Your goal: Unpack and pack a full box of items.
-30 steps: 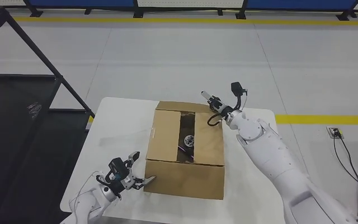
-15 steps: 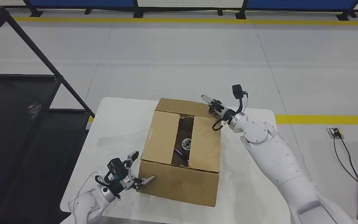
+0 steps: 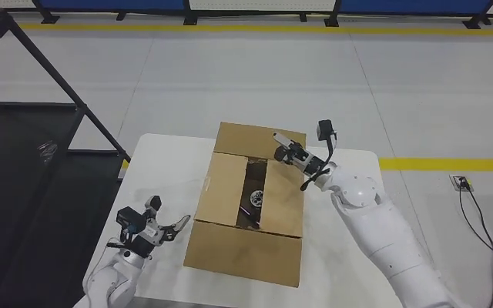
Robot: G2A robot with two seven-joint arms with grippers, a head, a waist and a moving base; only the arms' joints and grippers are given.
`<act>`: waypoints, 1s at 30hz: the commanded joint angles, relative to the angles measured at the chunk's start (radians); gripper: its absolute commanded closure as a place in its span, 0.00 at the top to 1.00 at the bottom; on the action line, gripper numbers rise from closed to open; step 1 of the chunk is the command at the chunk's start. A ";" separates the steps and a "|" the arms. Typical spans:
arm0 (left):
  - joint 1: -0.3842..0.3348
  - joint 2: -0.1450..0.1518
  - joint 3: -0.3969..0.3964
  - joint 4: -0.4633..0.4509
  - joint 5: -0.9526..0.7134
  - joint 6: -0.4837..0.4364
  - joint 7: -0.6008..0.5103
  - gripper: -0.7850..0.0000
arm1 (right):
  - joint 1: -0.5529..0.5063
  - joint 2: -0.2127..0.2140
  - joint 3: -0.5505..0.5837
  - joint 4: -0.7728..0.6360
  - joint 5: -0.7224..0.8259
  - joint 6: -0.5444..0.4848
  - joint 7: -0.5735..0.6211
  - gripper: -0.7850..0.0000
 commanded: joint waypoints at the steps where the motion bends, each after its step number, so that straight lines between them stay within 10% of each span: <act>1: -0.010 -0.005 0.009 0.008 -0.011 0.058 -0.039 1.00 | 0.000 0.000 0.000 0.001 0.000 -0.001 -0.001 1.00; 30: -0.066 -0.026 0.101 0.036 0.079 0.058 -0.080 1.00 | 0.030 -0.060 -0.162 0.016 -0.061 0.133 0.262 1.00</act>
